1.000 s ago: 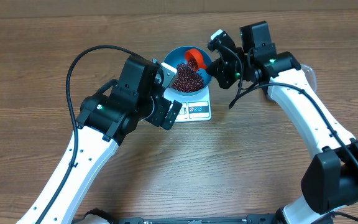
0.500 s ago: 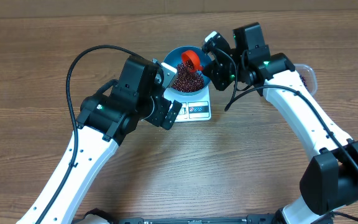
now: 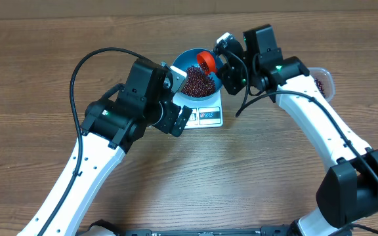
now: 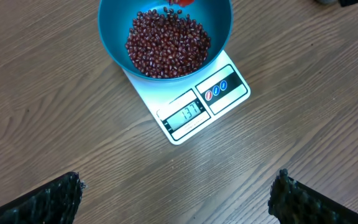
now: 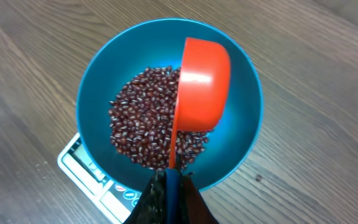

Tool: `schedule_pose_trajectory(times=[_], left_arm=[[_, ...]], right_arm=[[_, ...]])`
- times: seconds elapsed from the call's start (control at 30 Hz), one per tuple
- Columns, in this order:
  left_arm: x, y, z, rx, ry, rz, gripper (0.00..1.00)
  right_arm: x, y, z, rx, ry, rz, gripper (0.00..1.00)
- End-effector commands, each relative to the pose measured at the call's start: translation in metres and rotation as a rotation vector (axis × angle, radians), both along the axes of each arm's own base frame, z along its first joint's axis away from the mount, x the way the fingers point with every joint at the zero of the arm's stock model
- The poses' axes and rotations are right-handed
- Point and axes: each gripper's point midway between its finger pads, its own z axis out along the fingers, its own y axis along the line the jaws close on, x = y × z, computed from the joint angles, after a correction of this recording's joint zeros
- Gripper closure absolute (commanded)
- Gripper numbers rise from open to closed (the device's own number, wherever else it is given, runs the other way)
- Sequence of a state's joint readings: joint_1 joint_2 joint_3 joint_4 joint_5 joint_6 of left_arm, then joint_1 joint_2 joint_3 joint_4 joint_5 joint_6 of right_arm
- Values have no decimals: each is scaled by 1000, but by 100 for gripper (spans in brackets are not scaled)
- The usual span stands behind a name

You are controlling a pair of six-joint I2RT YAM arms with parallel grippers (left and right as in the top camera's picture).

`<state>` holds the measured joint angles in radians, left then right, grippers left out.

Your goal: Scoop item into bowl and weigh 150g on scale

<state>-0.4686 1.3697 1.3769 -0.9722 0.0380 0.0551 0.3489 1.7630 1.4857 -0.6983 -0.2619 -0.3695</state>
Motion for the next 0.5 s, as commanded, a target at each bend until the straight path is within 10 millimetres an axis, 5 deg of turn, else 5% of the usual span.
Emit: schedule_pose_trajectory(times=[0.0,0.47], left_arm=[[-1,2,1,-9,1,10,0],[-1,2,1,-9,1,10,1]], right_arm=[[4,0,34,-58,-118,-40,96],[2,2,33,-87,-126,-47,96]])
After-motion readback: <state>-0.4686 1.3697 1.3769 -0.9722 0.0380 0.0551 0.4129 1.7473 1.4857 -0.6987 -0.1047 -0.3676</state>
